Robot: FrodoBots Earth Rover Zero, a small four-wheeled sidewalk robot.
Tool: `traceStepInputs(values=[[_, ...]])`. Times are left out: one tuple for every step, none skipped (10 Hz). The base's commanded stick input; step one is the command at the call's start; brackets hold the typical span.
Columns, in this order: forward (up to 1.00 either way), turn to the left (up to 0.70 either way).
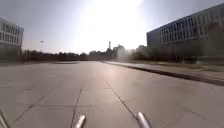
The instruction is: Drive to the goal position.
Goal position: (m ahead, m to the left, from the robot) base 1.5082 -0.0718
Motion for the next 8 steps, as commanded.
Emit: traceStepInputs(values=[[0.70, 0.00], [0.70, 0.00], [0.70, 0.00], [0.70, 0.00], [0.70, 0.00], [0.70, 0.00], [0.70, 0.00], [0.70, 0.00]])
